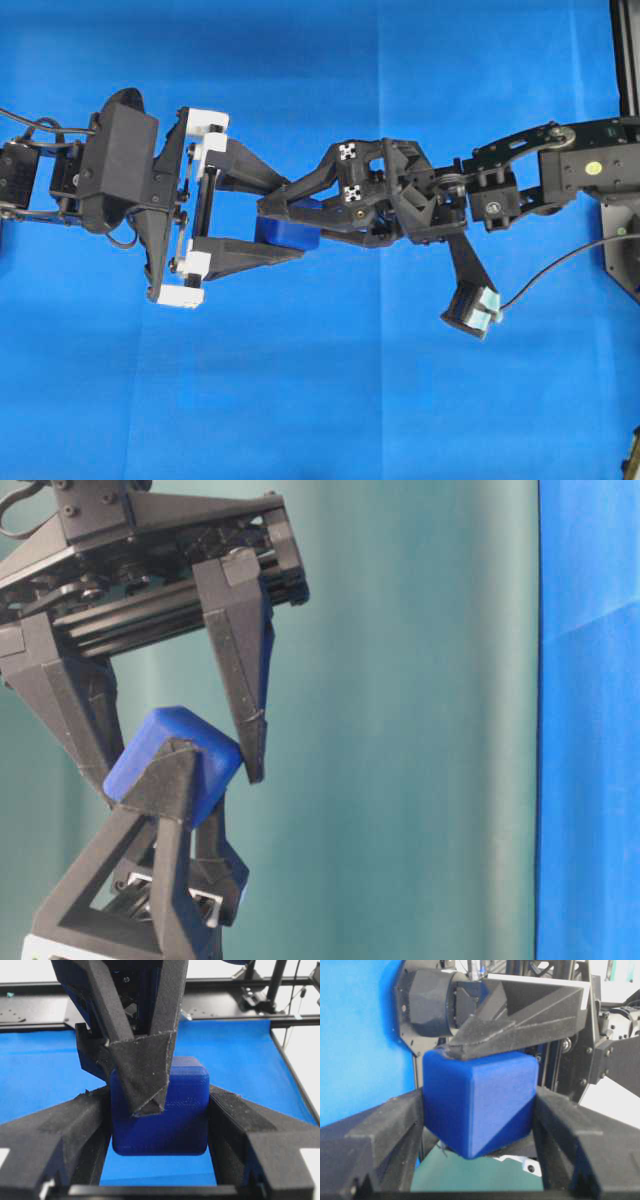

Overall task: Handover the blue block to the right arm after grasping it with the left arm, then place it in the designated position.
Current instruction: 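Close the right gripper on the cube's top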

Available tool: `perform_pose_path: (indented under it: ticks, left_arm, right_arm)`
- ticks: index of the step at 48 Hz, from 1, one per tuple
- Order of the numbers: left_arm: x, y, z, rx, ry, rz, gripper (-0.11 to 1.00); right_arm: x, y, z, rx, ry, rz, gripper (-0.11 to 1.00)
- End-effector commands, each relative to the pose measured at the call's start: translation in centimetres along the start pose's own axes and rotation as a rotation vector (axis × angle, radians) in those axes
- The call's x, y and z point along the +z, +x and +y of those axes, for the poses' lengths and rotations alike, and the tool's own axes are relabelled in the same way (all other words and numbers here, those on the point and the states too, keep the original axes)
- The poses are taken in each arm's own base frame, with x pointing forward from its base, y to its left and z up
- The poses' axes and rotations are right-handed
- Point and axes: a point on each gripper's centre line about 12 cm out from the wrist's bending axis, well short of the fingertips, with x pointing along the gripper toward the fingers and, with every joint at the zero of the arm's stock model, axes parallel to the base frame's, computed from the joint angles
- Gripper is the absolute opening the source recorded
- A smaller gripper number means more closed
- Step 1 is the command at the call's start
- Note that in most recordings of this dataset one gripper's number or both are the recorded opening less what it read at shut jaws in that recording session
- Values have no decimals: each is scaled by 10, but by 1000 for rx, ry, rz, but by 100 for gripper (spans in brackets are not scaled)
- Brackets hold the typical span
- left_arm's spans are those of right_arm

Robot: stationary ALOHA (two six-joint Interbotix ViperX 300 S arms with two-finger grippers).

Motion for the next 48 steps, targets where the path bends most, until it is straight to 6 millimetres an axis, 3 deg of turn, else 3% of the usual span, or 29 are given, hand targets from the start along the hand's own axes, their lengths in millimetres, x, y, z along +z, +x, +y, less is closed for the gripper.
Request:
perform_pose_path:
  ticks: [1, 27, 33, 36, 48]
  left_arm:
    - [14, -1, -1, -2, -3, -43, 49]
    - [14, 0, -1, -1, -12, -44, 50]
    - [14, -1, -1, -2, -18, -44, 81]
    - [15, 0, -1, -2, -20, -46, 90]
    - [15, -1, -1, -2, -20, -44, 93]
  right_arm:
    - [1, -2, -13, -34, 8, -2, 47]
    - [2, -2, -13, -35, 27, 0, 47]
    - [1, -3, -13, -34, 27, 1, 47]
    - [2, -2, -13, -35, 27, 0, 47]
    - [1, -5, -12, -33, 30, 1, 47]
